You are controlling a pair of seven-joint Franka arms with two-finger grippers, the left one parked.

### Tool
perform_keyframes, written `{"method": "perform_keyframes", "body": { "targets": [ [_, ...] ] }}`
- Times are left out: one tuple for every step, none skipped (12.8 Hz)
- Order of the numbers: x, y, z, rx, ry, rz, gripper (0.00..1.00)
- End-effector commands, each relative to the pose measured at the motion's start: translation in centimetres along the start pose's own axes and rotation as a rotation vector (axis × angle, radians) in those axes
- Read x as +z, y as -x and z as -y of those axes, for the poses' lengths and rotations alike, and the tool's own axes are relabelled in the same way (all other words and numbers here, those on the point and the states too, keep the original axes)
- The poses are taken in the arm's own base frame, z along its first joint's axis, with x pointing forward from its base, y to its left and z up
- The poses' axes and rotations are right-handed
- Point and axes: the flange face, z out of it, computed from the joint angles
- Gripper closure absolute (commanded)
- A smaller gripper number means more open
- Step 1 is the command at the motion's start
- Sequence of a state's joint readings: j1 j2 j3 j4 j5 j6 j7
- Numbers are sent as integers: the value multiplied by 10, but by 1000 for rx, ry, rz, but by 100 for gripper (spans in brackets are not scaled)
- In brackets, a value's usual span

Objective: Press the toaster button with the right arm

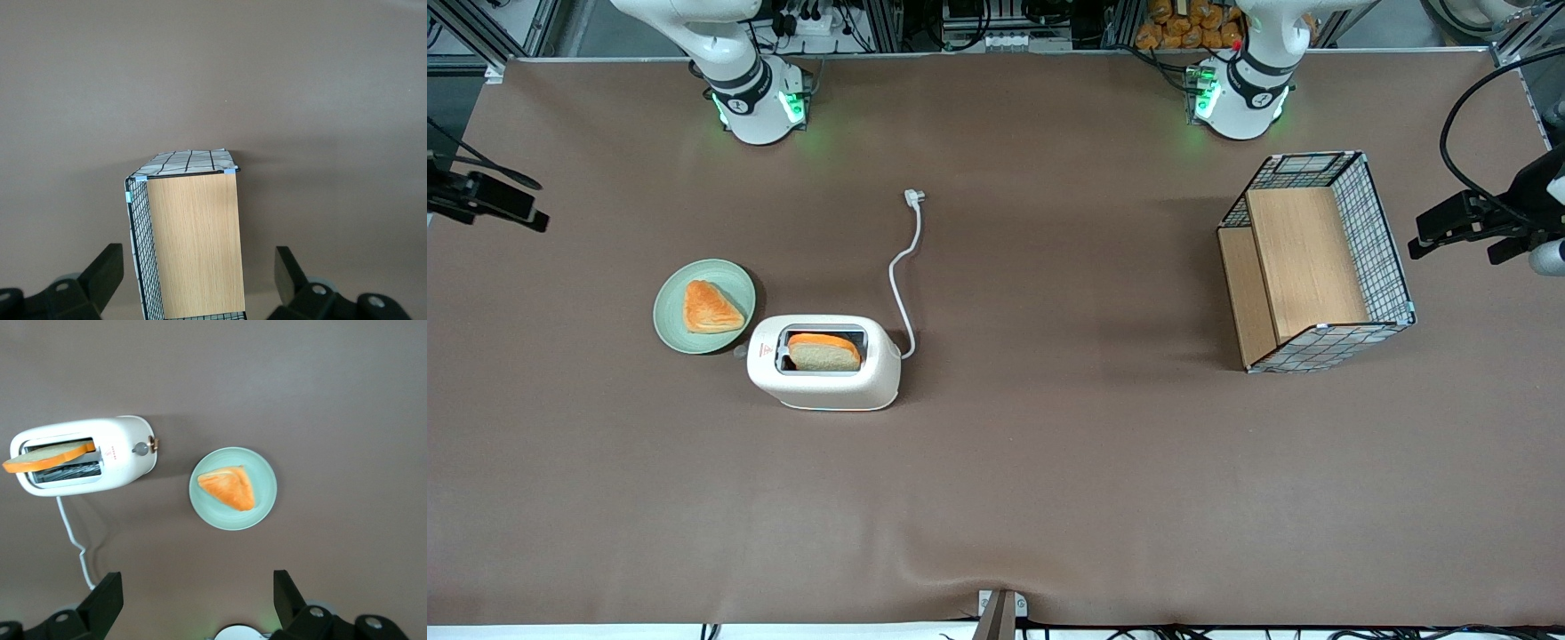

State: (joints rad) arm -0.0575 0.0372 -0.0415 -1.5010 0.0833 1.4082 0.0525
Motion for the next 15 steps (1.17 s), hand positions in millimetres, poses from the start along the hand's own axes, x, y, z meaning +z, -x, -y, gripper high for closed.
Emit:
{"method": "perform_keyframes", "body": {
  "targets": [
    [26,-22,3,-5,-69,59,0],
    [37,-29,9,-12,-92,80,0],
    [51,-34,14,-17,-96,115,0],
    [73,-39,14,-15,-94,168,0],
    [94,-36,13,-11,-101,232,0],
    [110,-36,14,-9,-128,264,0],
    [126,-41,16,-4,-162,275,0],
    [134,-47,15,-6,-171,275,0],
    [146,-53,14,-31,-178,289,0],
    [161,-59,13,-58,-181,306,9],
    [175,-63,11,-78,-188,324,24],
    [182,-67,9,-106,-210,314,34],
    [189,-71,10,-132,-238,308,37],
    [198,-76,11,-140,-261,304,39],
    [209,-82,11,-142,-283,299,42]
  ]
}}
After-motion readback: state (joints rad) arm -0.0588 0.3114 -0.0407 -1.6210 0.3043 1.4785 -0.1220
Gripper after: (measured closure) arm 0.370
